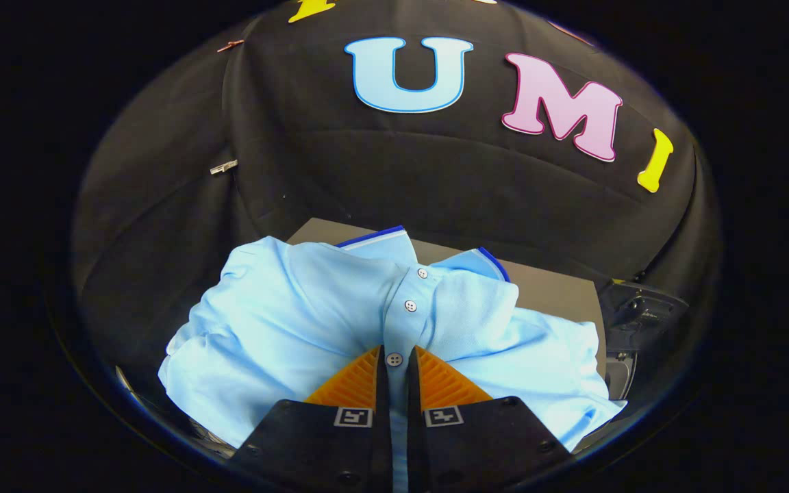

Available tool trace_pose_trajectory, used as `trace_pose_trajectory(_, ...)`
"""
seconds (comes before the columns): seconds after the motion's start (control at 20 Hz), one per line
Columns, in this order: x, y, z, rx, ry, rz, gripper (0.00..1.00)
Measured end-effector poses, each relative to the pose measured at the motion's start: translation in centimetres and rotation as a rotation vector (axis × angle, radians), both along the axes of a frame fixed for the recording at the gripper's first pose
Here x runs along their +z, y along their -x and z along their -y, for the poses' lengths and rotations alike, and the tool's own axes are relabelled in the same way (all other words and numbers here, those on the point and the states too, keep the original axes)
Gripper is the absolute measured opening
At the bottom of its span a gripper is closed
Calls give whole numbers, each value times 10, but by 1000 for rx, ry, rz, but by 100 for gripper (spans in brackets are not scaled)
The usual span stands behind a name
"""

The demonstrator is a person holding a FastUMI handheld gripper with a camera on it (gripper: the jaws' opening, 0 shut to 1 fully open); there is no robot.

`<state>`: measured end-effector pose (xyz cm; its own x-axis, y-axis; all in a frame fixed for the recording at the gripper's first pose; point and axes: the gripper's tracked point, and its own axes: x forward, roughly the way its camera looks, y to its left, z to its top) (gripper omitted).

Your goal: Put the clothes into the washing machine and then close the washing machine lid.

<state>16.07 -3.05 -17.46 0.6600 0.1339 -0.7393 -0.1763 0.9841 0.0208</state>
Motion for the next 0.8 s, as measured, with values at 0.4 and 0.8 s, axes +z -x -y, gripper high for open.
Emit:
trace_pose_trajectory(0.4,42,11,33,10,-130,86,4)
trace_pose_trajectory(0.8,119,14,65,185,-298,196,4)
